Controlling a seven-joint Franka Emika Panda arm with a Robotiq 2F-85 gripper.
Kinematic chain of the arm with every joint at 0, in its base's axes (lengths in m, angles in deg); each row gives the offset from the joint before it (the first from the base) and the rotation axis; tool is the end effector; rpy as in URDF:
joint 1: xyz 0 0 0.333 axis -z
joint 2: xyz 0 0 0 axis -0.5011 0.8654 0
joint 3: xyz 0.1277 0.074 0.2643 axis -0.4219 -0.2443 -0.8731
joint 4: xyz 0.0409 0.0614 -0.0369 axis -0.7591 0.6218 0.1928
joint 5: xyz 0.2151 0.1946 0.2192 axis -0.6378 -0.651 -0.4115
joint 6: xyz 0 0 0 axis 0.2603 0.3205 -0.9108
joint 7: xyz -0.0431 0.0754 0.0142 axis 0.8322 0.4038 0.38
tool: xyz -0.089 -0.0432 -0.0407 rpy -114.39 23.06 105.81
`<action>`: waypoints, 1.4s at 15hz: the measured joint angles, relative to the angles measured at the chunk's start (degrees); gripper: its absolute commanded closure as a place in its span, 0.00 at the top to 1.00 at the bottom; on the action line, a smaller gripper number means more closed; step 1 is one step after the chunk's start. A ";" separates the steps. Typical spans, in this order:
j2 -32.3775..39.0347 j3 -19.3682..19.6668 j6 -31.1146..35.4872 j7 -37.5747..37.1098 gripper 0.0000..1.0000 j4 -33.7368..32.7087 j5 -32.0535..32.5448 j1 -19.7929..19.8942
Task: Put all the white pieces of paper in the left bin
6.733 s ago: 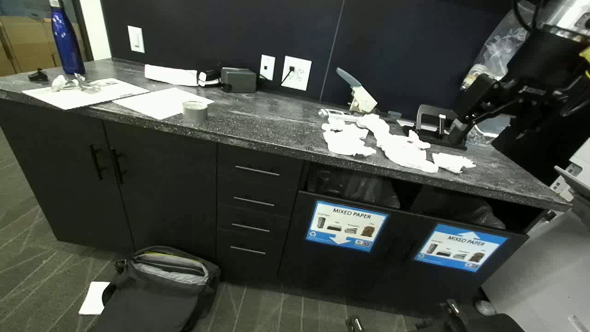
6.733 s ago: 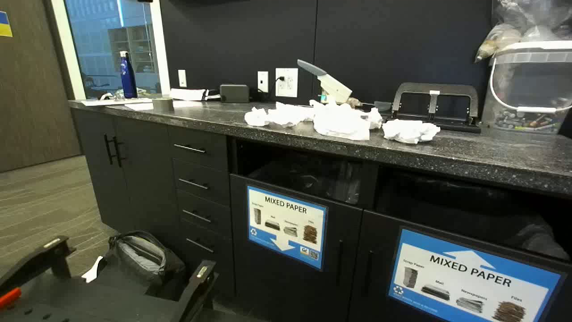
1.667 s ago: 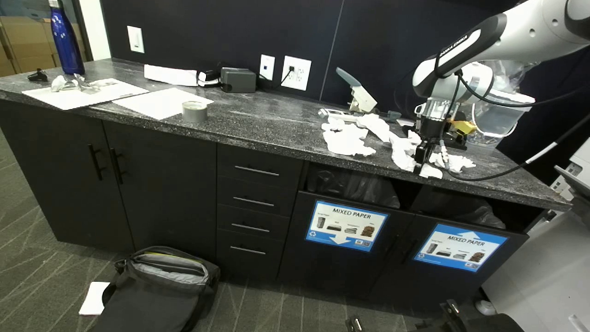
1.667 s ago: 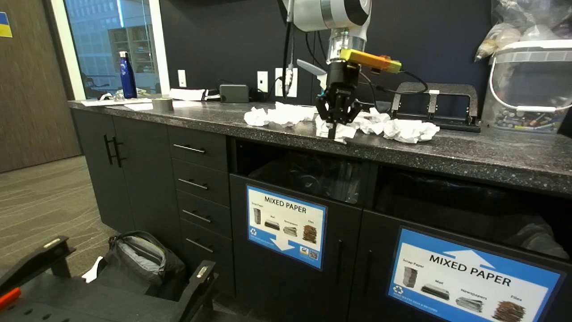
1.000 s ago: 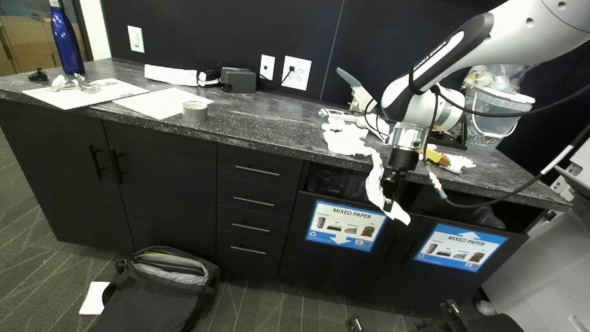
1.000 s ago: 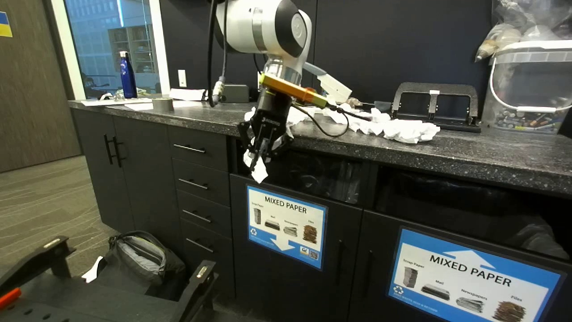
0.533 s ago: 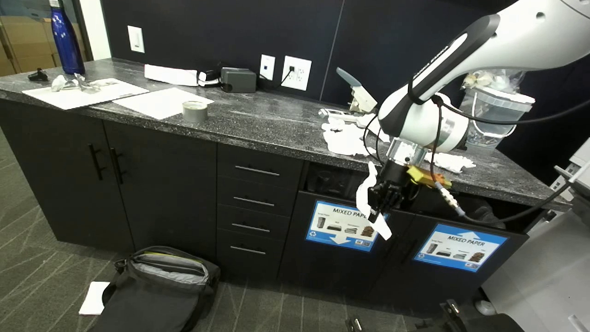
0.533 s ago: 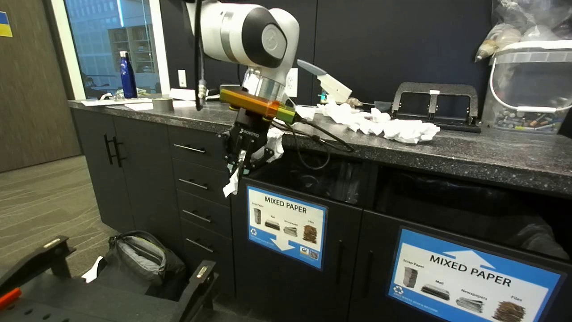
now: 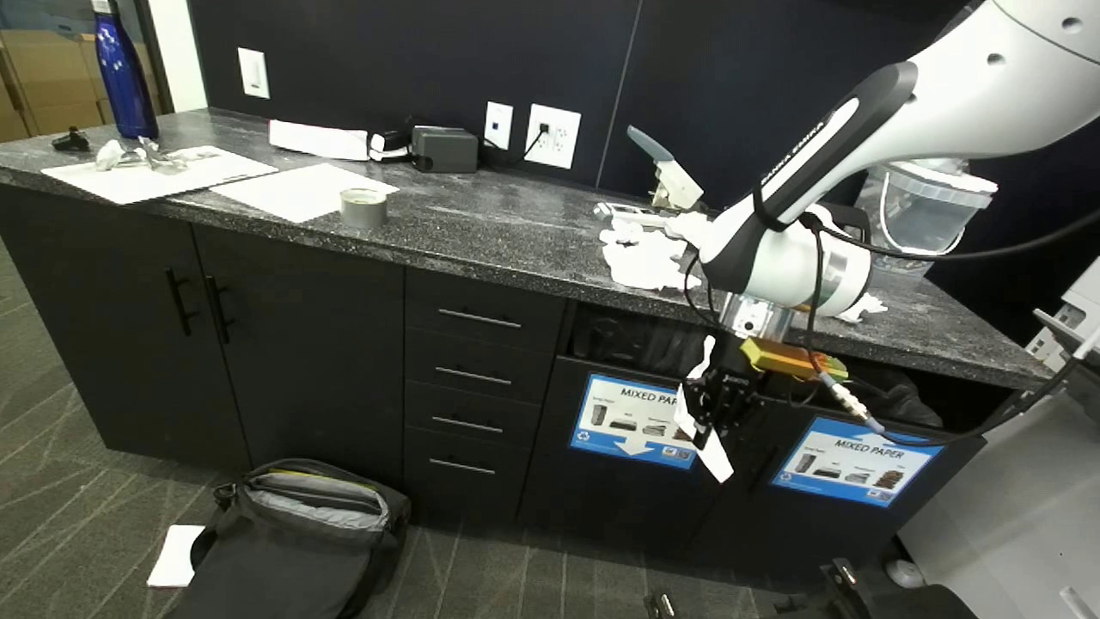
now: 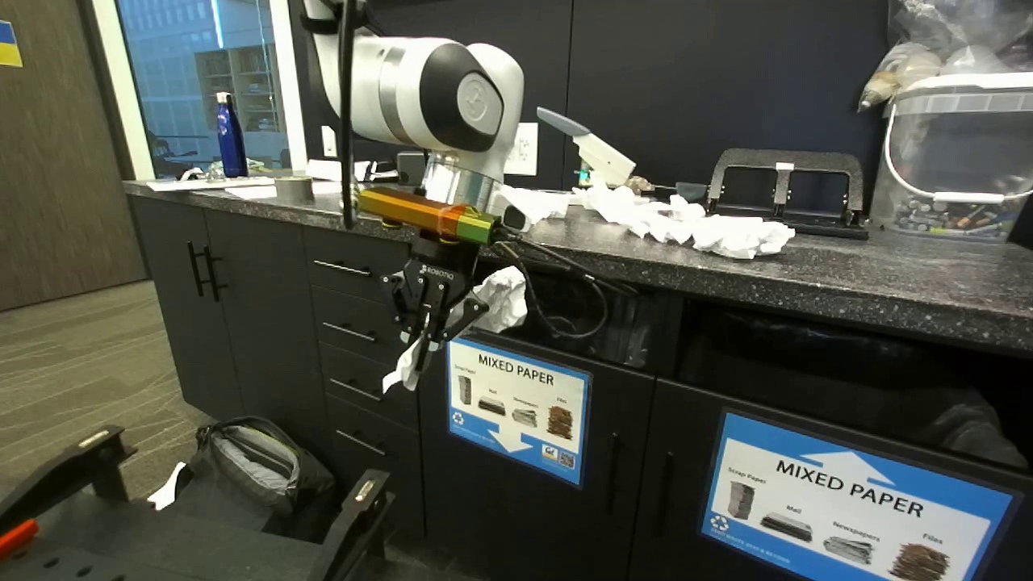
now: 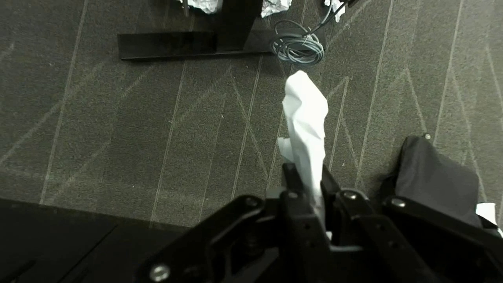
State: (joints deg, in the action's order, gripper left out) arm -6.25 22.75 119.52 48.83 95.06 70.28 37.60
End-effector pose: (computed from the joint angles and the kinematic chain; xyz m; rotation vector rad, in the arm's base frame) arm 0.4598 -0.0549 0.1604 -2.9566 0.0392 0.4427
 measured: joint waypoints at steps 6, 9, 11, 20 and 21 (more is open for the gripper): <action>5.00 1.89 -4.52 -5.67 0.15 -6.09 4.41 -0.37; 9.13 2.42 -4.72 -6.76 0.14 -11.06 4.61 -0.37; 11.07 2.41 -1.77 -7.31 0.14 -13.54 4.54 -0.37; 12.12 0.97 31.47 -11.21 0.13 -10.90 1.91 -0.37; 12.16 0.83 35.62 -12.17 0.10 -9.87 1.64 -0.37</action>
State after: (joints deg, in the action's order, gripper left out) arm 5.91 23.58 155.14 36.67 85.19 71.91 37.23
